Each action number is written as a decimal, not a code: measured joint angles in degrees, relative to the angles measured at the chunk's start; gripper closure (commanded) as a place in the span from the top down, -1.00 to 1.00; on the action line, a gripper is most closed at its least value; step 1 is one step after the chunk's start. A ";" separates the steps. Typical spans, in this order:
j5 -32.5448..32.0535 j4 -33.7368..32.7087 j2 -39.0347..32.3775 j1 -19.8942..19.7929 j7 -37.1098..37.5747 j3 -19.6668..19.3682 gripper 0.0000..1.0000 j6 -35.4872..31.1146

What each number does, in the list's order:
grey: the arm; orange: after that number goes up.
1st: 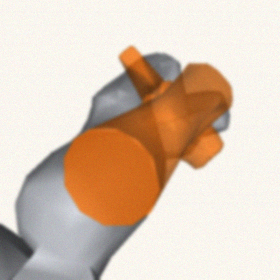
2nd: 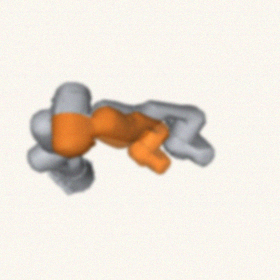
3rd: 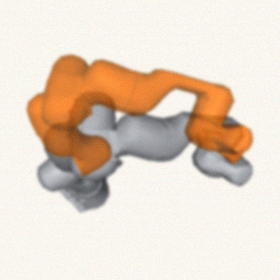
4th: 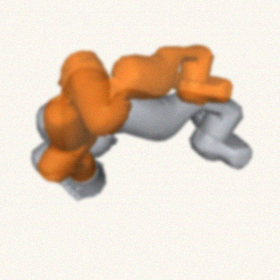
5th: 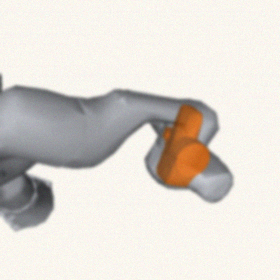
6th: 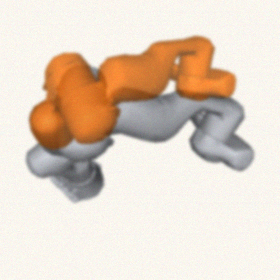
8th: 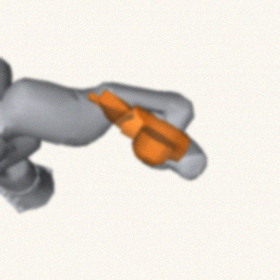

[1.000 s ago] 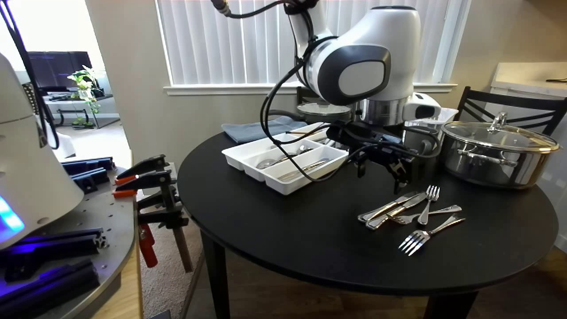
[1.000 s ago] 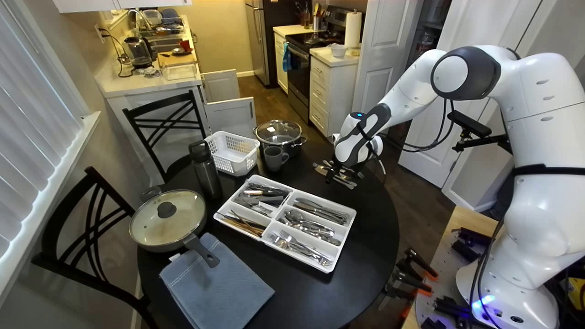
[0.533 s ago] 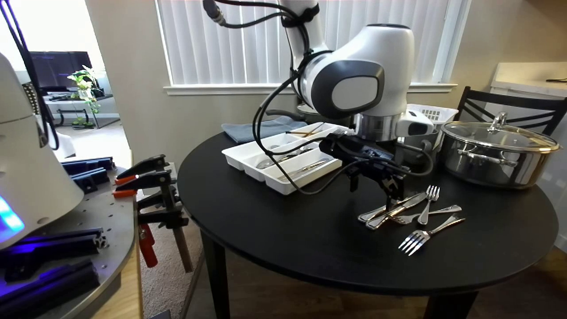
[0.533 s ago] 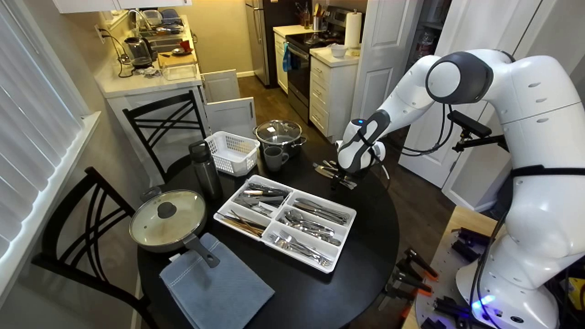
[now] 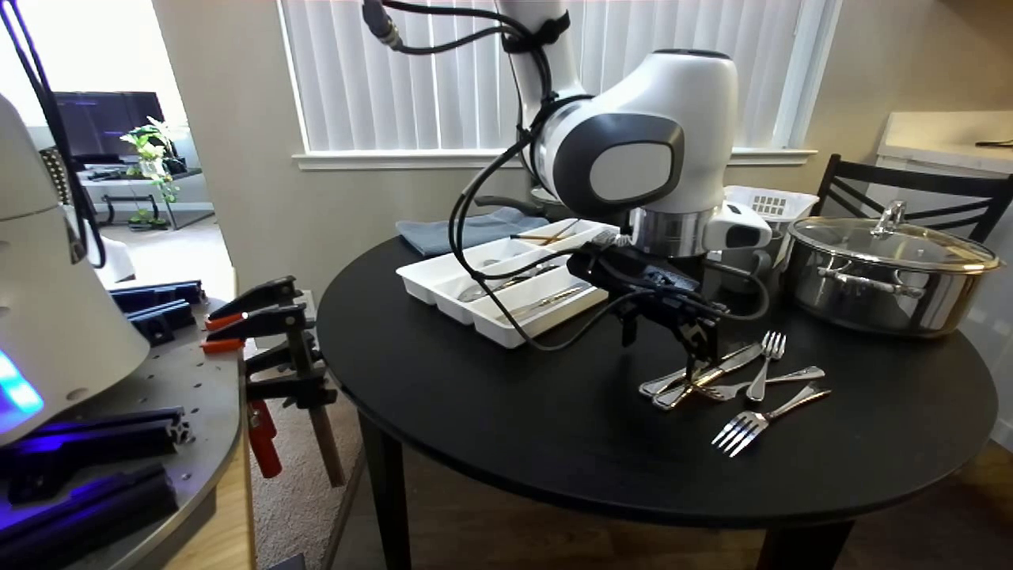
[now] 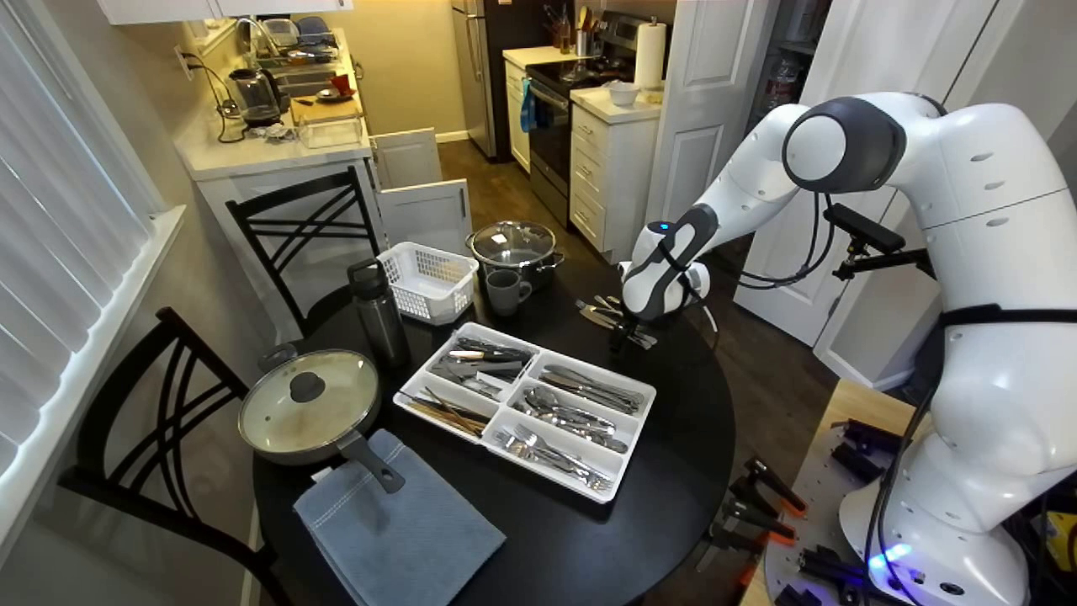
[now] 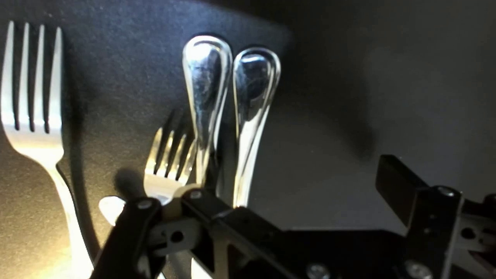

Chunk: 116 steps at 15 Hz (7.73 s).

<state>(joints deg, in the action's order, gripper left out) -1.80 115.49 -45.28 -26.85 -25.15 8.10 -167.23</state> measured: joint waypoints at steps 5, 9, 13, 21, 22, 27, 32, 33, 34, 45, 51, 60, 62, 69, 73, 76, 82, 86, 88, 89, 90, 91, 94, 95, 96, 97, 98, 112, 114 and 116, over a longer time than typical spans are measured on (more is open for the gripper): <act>1.83 0.01 -0.59 -1.24 0.02 2.94 1.00 0.72; 2.69 -0.01 -0.80 -1.60 0.20 3.79 1.00 0.82; 2.77 -0.67 -0.80 0.86 6.02 0.58 1.00 0.81; 3.03 -3.58 -0.82 11.83 22.30 -11.13 0.46 7.70; 3.12 -3.86 -0.81 12.37 23.06 -11.43 0.44 8.52; 4.00 -4.75 -0.74 13.21 23.58 -11.51 -0.15 9.72; 4.82 -5.42 -0.73 12.95 23.58 -11.63 -0.80 10.02; 4.96 -5.50 -0.73 12.83 23.58 -11.64 -0.93 10.05; 5.14 -5.55 -0.73 12.79 23.58 -11.64 -0.97 10.08; 6.81 -6.59 0.38 12.48 23.13 -7.56 -0.89 9.87; 7.29 -5.74 4.79 11.61 18.86 -2.02 -0.89 9.57; 7.49 1.68 8.90 12.43 10.29 5.98 -0.89 10.18; 7.32 2.89 9.65 13.18 10.01 5.41 -0.89 10.93; 4.66 6.32 12.36 14.35 4.98 1.53 -0.89 22.72; 1.81 7.33 13.54 15.22 2.88 -0.67 -0.03 25.73; 0.25 7.38 13.90 16.21 2.73 -1.93 0.31 25.64; 0.21 7.17 15.05 16.59 2.73 -3.21 0.98 24.27; -1.40 6.75 15.17 16.90 3.27 -7.38 1.00 18.68; -1.53 6.58 14.47 16.72 3.35 -9.36 1.00 15.25; -1.49 6.39 13.82 16.35 3.39 -9.79 1.00 13.75; -1.32 6.22 13.06 15.87 3.42 -9.88 1.00 12.32; -1.25 6.10 12.25 15.47 3.57 -9.89 1.00 10.76; -1.25 5.71 9.30 15.06 6.21 -10.48 1.00 6.75; -1.25 5.44 8.12 15.06 7.33 -10.95 1.00 5.62; -1.25 5.17 7.02 15.02 8.33 -11.48 1.00 4.49; -1.25 4.83 5.99 14.94 9.24 -12.04 1.00 3.59; -1.25 4.44 5.04 14.78 10.15 -12.59 1.00 2.73; -0.85 0.82 1.36 11.63 14.57 -13.49 1.00 -3.17; -0.13 0.55 0.57 9.91 14.60 -11.85 1.00 -4.84; 0.35 0.21 -0.41 7.62 14.60 -9.51 1.00 -6.41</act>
<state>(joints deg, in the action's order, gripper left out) -1.44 115.70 -45.69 -19.24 -10.55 -1.40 -173.64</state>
